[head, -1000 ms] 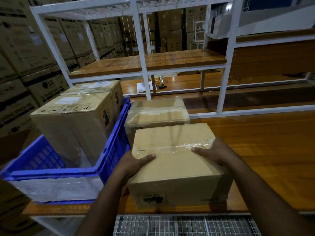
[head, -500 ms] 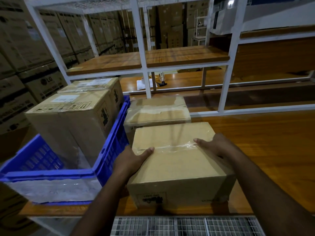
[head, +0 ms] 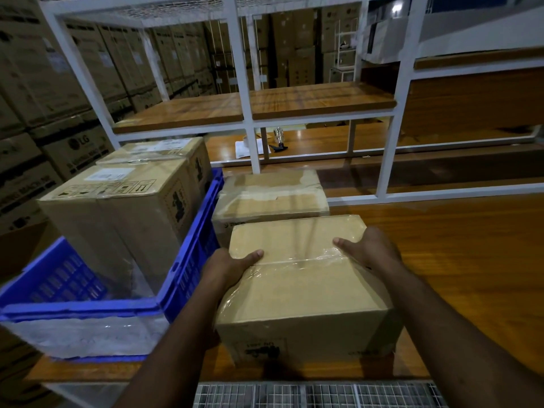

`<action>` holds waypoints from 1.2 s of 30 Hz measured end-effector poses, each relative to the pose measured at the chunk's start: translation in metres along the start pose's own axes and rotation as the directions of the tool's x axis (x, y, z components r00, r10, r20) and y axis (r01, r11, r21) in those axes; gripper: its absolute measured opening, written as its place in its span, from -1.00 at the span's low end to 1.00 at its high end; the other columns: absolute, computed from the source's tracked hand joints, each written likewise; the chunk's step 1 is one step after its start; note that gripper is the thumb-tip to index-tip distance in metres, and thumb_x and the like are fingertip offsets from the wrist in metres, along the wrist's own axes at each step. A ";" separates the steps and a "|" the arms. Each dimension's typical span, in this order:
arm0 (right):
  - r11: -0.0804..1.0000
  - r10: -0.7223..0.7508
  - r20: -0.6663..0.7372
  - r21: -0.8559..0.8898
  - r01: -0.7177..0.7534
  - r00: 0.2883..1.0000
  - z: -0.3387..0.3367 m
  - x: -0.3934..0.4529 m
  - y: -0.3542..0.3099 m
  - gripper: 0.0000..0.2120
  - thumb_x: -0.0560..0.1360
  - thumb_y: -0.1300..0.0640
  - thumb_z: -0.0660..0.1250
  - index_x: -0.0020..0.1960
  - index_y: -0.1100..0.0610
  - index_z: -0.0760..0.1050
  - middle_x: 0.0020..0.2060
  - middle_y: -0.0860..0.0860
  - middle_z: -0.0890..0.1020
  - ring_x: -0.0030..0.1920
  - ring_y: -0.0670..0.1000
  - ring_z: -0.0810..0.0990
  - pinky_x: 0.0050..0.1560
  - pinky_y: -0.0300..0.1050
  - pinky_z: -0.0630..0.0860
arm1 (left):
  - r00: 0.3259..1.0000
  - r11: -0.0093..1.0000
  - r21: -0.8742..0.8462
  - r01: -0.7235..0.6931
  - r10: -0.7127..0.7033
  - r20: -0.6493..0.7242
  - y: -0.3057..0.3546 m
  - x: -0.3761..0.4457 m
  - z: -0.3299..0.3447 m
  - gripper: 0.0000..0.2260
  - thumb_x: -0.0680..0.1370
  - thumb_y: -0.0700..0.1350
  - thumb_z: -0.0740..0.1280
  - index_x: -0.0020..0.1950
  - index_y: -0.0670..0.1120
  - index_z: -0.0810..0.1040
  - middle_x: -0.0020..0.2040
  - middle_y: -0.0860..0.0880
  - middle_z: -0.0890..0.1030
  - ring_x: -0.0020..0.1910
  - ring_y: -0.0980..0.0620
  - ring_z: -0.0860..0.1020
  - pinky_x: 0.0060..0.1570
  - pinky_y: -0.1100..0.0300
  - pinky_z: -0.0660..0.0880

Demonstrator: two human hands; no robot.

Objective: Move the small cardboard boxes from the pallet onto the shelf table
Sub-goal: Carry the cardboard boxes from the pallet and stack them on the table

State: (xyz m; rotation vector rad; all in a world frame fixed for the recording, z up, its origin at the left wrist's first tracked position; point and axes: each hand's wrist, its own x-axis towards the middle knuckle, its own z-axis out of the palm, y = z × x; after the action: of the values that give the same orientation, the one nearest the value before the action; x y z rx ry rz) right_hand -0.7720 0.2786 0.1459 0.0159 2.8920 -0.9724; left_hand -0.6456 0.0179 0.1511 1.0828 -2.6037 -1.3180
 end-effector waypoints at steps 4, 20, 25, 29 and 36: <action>0.995 -0.026 0.004 0.093 0.026 1.000 -0.004 -0.005 0.007 -0.59 0.46 -0.23 0.43 0.03 0.08 0.47 -0.11 0.02 0.59 -0.15 0.03 0.57 -0.21 -0.08 0.50 | 1.000 1.000 0.010 -0.010 0.010 0.001 -0.002 -0.010 -0.004 -0.32 0.43 0.34 0.44 0.32 -0.14 0.51 0.03 -0.03 0.57 0.11 -0.08 0.55 0.15 -0.04 0.52; 0.773 -0.101 -0.117 0.616 0.152 0.988 -0.079 -0.082 -0.017 -0.39 0.42 -0.40 0.24 0.24 0.02 0.30 0.00 -0.03 0.50 -0.03 0.01 0.53 -0.21 0.01 0.55 | 0.919 0.870 -0.368 -0.329 0.205 -0.335 0.013 -0.069 -0.030 -0.28 0.41 0.56 0.11 0.03 -0.10 0.42 -0.10 -0.08 0.58 -0.13 -0.03 0.58 -0.15 -0.06 0.53; 0.757 -0.007 -0.009 0.653 0.011 1.000 -0.070 -0.087 -0.004 -0.45 0.49 -0.39 0.20 0.16 0.08 0.32 -0.06 -0.01 0.48 -0.08 -0.02 0.49 -0.19 0.00 0.50 | 0.964 0.855 -0.458 -0.244 0.164 -0.208 -0.005 -0.069 -0.024 -0.43 0.54 0.34 0.29 0.27 -0.12 0.42 0.11 -0.10 0.57 0.03 -0.02 0.60 -0.23 0.10 0.52; 0.784 -0.050 0.071 0.621 -0.005 0.996 -0.073 -0.079 0.001 -0.79 0.60 -0.04 0.31 -0.01 0.06 0.35 -0.14 -0.08 0.48 -0.17 -0.09 0.49 -0.30 -0.14 0.43 | 0.980 0.873 -0.452 -0.184 0.201 -0.011 -0.003 -0.067 -0.037 -0.59 0.57 0.13 0.33 0.30 -0.11 0.47 0.19 -0.13 0.56 0.07 -0.04 0.59 -0.20 0.12 0.54; 0.947 -0.074 0.242 0.321 -0.008 0.967 -0.087 -0.037 -0.027 -0.77 0.52 -0.02 0.43 0.07 0.07 0.50 -0.10 -0.02 0.60 -0.14 -0.05 0.55 -0.25 -0.14 0.47 | 0.968 0.968 -0.186 -0.166 0.196 0.154 0.038 -0.054 -0.062 -0.42 0.48 0.27 0.38 0.39 -0.01 0.49 0.19 -0.01 0.57 0.06 0.02 0.56 -0.11 0.14 0.50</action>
State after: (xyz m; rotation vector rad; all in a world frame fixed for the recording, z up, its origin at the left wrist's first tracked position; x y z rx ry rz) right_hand -0.7432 0.3102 0.2346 -0.1252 2.4867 -1.3334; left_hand -0.6067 0.0225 0.2330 0.7159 -2.5681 -1.6188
